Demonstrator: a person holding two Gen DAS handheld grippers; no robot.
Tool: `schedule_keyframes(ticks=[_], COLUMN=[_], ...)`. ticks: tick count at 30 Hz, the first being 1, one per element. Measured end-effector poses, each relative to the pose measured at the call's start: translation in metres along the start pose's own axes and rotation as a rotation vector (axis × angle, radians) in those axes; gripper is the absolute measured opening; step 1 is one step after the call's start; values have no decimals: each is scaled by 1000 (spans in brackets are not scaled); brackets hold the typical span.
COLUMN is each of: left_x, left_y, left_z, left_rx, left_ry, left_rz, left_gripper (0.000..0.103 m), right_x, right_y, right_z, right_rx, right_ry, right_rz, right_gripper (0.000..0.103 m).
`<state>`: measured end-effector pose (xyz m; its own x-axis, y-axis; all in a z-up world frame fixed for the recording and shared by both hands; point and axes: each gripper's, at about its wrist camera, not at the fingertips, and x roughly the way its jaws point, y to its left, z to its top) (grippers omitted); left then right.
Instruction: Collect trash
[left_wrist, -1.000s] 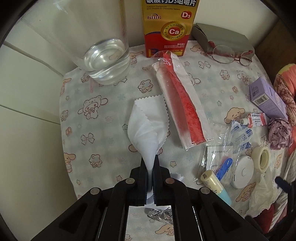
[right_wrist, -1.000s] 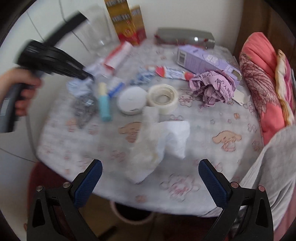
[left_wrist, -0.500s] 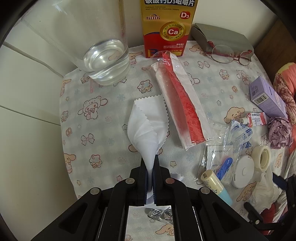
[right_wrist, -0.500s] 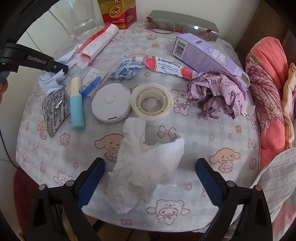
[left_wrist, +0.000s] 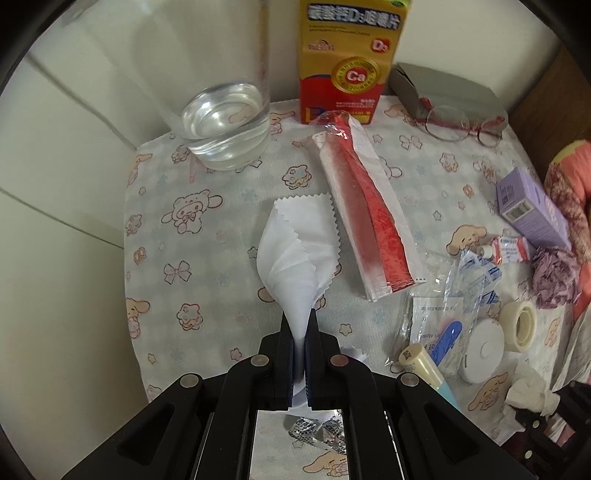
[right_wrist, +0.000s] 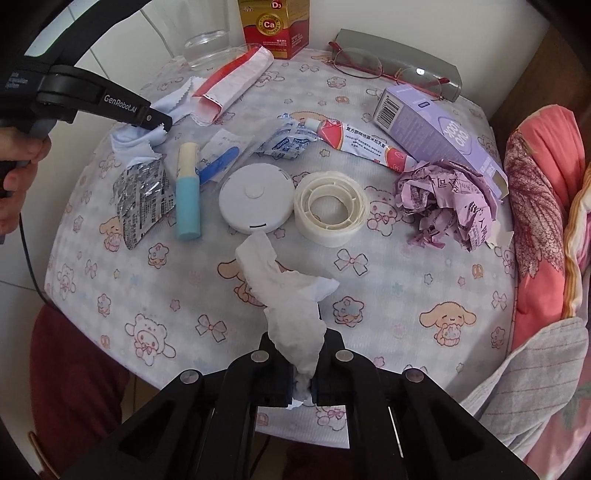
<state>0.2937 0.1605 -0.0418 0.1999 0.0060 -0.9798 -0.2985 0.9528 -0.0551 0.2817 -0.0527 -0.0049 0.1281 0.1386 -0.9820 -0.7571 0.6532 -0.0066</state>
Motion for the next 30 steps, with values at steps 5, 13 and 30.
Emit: schedule_keyframes(ticks=[5, 13, 30], left_x=[-22, -94, -205], left_y=[12, 31, -4], left_z=[-15, -37, -203], left_rx=[-38, -81, 68], left_ry=[-58, -201, -486], left_rz=[-69, -127, -271], left_gripper=[4, 4, 4], right_x=[-18, -59, -130], right_y=[0, 11, 39], right_z=[-13, -25, -93], right_rx=[21, -7, -30], right_ry=[-46, -125, -354], right_rz=[34, 62, 245], right_gripper=[5, 6, 6])
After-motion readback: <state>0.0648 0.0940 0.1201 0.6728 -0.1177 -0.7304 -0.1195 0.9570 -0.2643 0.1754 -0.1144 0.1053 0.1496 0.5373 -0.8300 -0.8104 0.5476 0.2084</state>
